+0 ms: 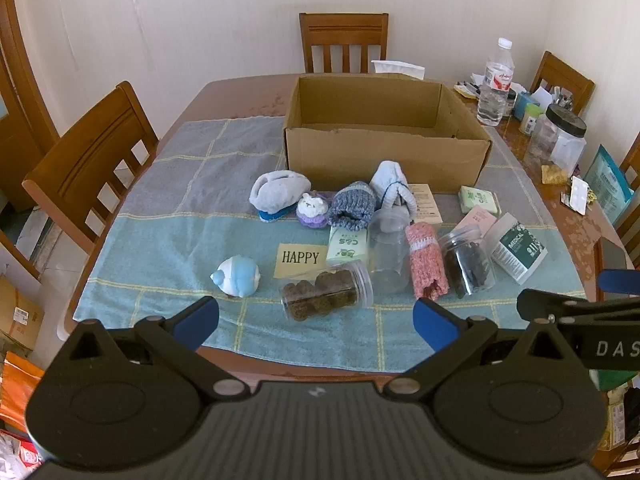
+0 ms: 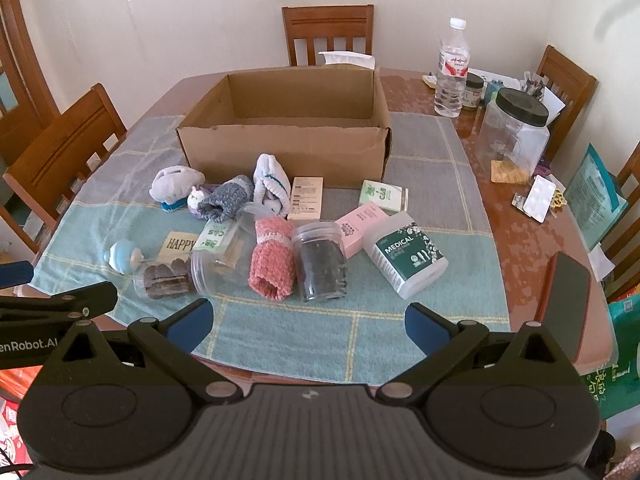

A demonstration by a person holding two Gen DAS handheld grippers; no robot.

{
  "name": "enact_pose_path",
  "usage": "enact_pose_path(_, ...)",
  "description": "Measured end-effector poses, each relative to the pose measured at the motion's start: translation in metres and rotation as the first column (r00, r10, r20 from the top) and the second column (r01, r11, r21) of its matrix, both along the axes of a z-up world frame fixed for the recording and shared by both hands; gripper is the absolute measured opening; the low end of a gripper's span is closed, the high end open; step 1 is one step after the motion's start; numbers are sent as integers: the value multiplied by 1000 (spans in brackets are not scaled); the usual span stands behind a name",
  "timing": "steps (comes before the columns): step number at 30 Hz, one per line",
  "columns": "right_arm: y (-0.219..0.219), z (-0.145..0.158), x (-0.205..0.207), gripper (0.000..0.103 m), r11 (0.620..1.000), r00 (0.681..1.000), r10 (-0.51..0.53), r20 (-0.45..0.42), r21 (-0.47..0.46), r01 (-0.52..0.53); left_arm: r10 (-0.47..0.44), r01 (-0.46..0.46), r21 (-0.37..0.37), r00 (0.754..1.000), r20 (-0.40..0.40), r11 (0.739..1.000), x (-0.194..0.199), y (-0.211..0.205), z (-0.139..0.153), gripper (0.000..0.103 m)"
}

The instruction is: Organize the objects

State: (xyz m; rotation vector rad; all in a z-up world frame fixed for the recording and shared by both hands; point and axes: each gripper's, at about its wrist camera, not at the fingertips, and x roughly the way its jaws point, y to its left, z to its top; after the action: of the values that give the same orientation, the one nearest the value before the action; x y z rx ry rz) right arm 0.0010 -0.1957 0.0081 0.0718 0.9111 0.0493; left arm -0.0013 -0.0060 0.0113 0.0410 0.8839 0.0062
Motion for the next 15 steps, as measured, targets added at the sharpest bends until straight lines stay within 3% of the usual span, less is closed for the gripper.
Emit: enact_pose_path(15,11,7,7,103,1000,1000,10,18,-10,-10,-25,25,-6,1000,10,1000,9,10,5,103)
